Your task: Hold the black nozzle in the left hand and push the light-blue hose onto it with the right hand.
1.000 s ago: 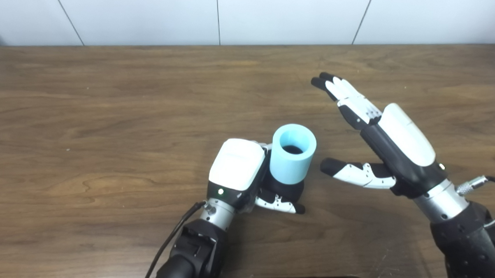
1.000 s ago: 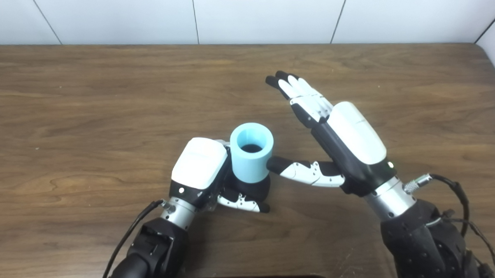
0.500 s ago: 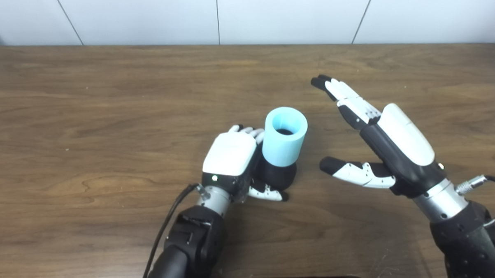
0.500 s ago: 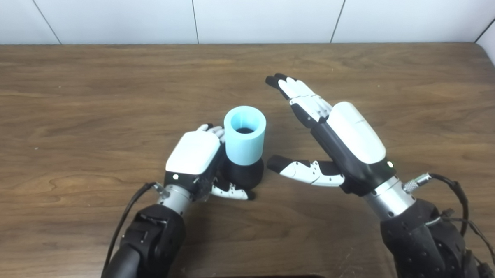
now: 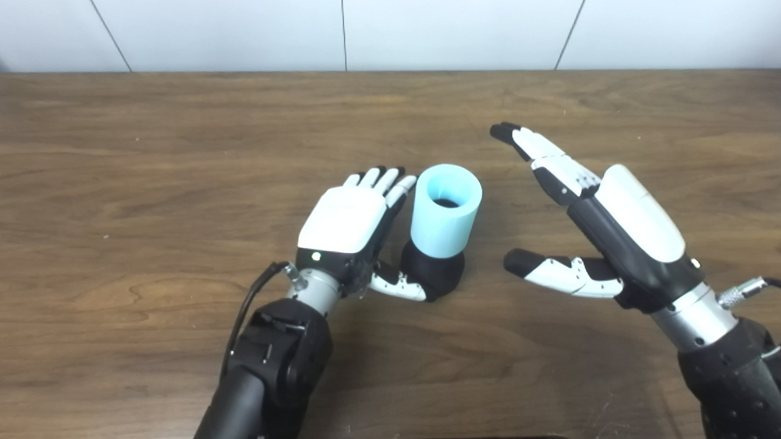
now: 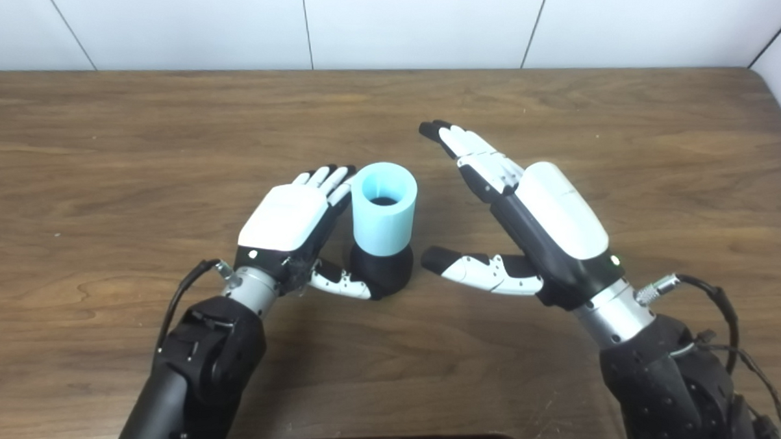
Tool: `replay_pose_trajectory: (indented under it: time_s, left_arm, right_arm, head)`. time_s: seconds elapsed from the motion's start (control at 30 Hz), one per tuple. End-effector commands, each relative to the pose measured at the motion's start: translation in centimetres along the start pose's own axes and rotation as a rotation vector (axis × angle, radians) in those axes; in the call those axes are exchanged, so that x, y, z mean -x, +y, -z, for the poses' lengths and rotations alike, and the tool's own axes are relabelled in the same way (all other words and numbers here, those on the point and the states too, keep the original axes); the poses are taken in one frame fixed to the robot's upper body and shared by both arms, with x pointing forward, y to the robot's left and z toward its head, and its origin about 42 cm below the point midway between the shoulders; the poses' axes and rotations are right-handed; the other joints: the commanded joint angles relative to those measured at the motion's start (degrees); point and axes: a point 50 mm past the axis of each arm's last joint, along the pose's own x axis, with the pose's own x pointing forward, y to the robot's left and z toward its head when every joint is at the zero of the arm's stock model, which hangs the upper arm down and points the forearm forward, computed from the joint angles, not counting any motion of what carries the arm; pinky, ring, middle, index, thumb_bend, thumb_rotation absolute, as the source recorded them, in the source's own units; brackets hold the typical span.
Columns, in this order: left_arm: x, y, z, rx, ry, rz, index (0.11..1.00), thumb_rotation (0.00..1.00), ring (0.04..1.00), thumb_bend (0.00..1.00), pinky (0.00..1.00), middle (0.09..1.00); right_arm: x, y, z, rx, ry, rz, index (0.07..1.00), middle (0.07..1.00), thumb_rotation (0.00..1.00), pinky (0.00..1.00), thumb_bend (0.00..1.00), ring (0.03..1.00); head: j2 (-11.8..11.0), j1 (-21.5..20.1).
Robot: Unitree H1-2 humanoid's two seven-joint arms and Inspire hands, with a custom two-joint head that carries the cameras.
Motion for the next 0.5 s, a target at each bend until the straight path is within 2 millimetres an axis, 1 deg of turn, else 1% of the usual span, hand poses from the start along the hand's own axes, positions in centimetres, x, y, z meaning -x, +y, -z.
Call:
replay_pose_trajectory:
  time_s: [0.0, 0.1, 0.2, 0.3, 0.33, 0.43, 0.47]
  left_arm:
    - [-0.3, 2.6, -0.4, -0.006, -0.039, -0.073, 0.988, 0.38, 1.000, 1.00, 1.00, 1.000]
    - [-0.1, 3.6, 0.2, 0.004, -0.031, -0.051, 0.993, 0.42, 1.000, 1.00, 1.00, 1.000]
    - [0.0, 5.2, 1.2, 0.027, -0.025, 0.026, 1.000, 0.40, 1.000, 1.00, 1.00, 1.000]
    - [0.4, 7.1, 2.3, 0.039, -0.018, 0.086, 1.000, 0.41, 1.000, 1.00, 1.00, 1.000]
    - [0.5, 7.4, 2.5, 0.042, -0.017, 0.092, 1.000, 0.40, 1.000, 1.00, 1.00, 1.000]
    - [1.1, 8.9, 4.2, 0.082, 0.002, 0.063, 1.000, 0.41, 1.000, 1.00, 1.00, 1.000]
    - [1.5, 9.4, 4.9, 0.119, 0.015, 0.036, 1.000, 0.41, 1.000, 1.00, 1.00, 1.000]
  right_arm:
    - [-0.1, -0.8, -0.2, 0.029, -0.041, 0.038, 0.961, 0.965, 1.00, 0.88, 0.48, 0.952]
    - [-0.1, -0.9, 0.0, 0.027, -0.041, 0.040, 0.959, 0.962, 1.00, 0.87, 0.48, 0.948]
    - [-0.2, -1.0, 0.2, 0.028, -0.040, 0.038, 0.958, 0.961, 1.00, 0.88, 0.49, 0.947]
    - [-0.4, -1.1, 0.5, 0.028, -0.034, 0.042, 0.958, 0.961, 1.00, 0.88, 0.49, 0.947]
    - [-0.4, -1.2, 0.6, 0.028, -0.032, 0.044, 0.957, 0.959, 1.00, 0.88, 0.48, 0.945]
    - [-0.4, -1.2, 1.2, 0.004, -0.006, 0.065, 0.953, 0.955, 1.00, 0.87, 0.48, 0.939]
    - [-0.4, -1.2, 1.5, -0.010, 0.008, 0.077, 0.951, 0.953, 1.00, 0.87, 0.49, 0.937]
  head:
    - [0.00, 0.20]
    - [-0.12, 0.16]
    - [-0.29, 0.27]
    - [-0.44, 0.21]
    - [-0.44, 0.21]
    - [-0.63, 0.17]
    - [-0.78, 0.19]
